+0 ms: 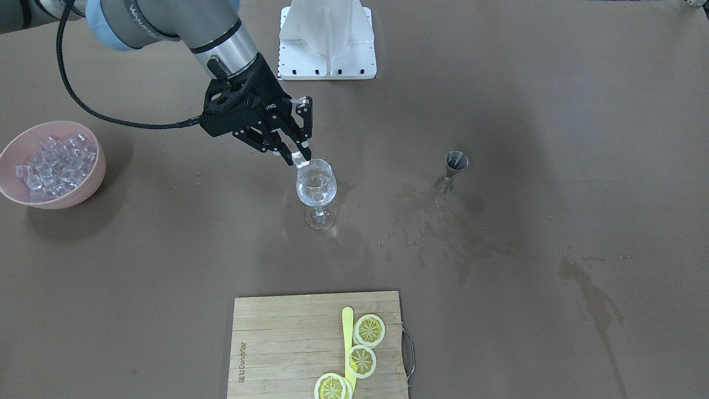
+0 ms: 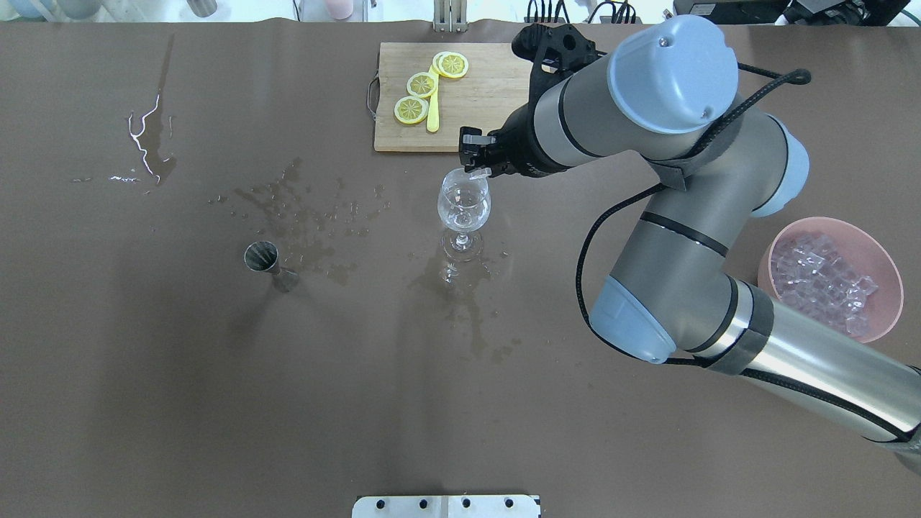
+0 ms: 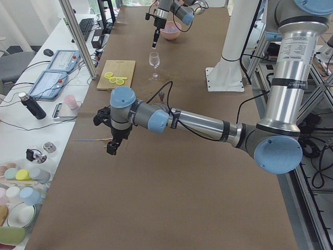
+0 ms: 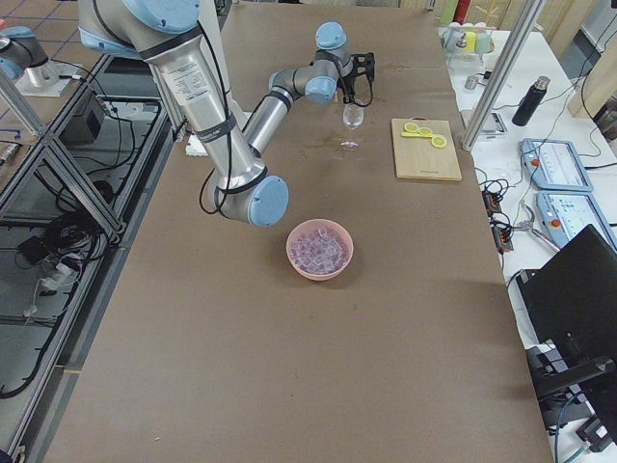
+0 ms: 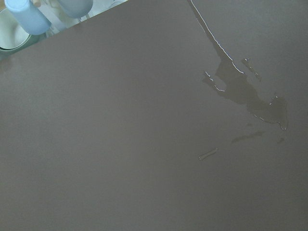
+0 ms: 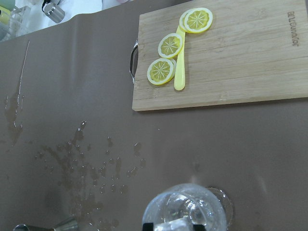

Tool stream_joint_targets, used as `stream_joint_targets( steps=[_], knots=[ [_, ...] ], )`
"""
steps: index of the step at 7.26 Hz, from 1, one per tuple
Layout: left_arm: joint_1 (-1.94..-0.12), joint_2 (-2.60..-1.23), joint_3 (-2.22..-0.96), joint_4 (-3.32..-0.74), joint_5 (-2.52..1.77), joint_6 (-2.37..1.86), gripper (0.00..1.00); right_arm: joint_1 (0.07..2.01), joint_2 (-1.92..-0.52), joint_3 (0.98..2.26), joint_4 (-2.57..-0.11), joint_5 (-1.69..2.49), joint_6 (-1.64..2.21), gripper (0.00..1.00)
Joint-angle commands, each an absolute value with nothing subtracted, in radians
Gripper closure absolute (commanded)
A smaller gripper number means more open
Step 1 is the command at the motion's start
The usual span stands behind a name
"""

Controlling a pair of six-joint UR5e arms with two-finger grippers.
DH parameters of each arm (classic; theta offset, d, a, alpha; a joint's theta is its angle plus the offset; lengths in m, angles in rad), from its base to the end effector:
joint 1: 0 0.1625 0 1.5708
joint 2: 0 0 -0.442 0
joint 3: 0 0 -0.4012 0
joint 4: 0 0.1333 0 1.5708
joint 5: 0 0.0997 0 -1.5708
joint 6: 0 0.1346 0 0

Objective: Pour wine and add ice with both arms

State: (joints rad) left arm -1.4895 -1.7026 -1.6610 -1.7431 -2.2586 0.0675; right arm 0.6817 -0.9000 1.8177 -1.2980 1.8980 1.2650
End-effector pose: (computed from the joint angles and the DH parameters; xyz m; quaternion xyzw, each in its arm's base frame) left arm -0.0005 -0.5834 0.5700 0.1821 0.3319 0.1345 0.9157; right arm -0.4666 -0.4946 0.1448 0.1434 -0.5511 0.0629 0.8196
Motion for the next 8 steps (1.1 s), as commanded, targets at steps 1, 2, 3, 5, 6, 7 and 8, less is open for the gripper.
stream_joint_targets(
  steps=[1, 2, 3, 5, 6, 7, 8],
  knots=[
    [-1.489, -1.704, -1.658, -1.743, -2.257, 0.067, 0.02, 0.681, -0.874, 1.783, -1.296, 1.896, 1.258, 1.0],
    [-1.489, -1.706, -1.658, -1.743, -2.256, 0.066, 0.02, 0.681, -0.874, 1.782, -1.296, 1.896, 1.256, 1.0],
    [-1.489, -1.707, -1.657, -1.743, -2.256, 0.066, 0.02, 0.68, -0.876, 1.782, -1.298, 1.898, 1.229, 0.45],
    [-1.488, -1.71, -1.651, -1.743, -2.256, 0.066, 0.02, 0.68, -0.88, 1.784, -1.296, 1.898, 1.177, 0.0],
    [-1.489, -1.71, -1.652, -1.743, -2.256, 0.066, 0.02, 0.681, -0.879, 1.787, -1.296, 1.901, 1.181, 0.0],
    [-1.493, -1.718, -1.654, -1.741, -2.253, 0.066, 0.02, 0.683, -0.877, 1.795, -1.299, 1.916, 1.183, 0.0],
    [-1.524, -1.717, -1.648, -1.741, -2.25, 0.069, 0.02, 0.716, -0.894, 1.816, -1.318, 1.983, 1.174, 0.0]
  ],
)
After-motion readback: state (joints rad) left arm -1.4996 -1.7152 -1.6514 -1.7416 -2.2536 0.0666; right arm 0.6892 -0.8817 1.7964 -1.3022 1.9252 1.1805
